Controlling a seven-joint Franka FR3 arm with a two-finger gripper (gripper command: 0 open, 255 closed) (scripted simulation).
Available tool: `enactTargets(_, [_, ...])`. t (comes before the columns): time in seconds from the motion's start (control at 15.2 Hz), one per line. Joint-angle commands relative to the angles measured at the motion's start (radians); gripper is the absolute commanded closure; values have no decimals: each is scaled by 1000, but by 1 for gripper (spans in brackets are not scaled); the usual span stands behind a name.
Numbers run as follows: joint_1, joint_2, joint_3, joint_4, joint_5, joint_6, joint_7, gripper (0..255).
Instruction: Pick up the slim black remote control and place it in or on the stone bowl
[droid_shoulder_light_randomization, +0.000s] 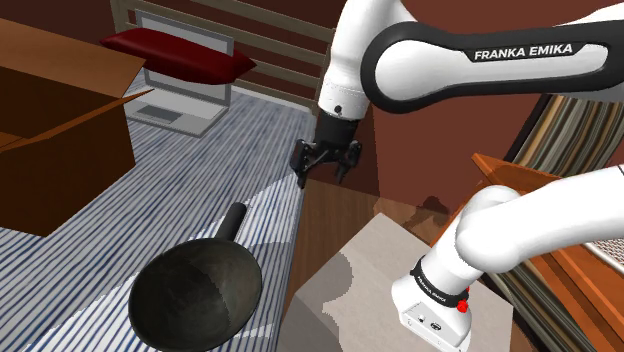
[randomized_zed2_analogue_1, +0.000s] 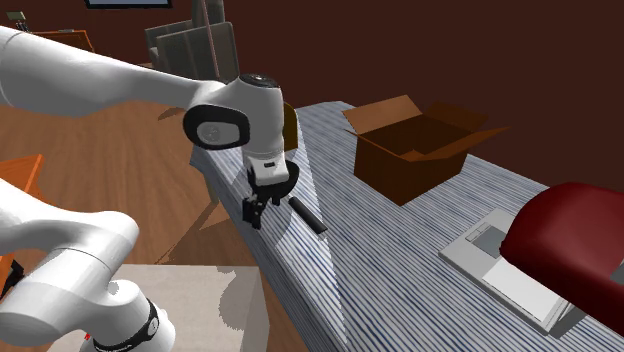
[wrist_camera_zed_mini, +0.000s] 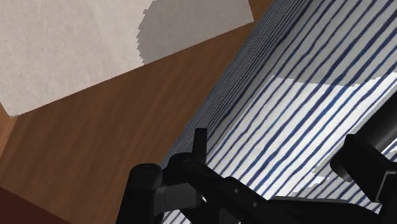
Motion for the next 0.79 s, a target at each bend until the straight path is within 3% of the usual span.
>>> enactTargets(0.0, [-9, 58, 49, 14, 34, 48, 93, 0])
enactTargets(0.4, [-59, 282, 189, 101, 69, 202, 361, 0])
enactTargets(0.73, [-102, 511, 283, 204, 5, 337, 614, 0])
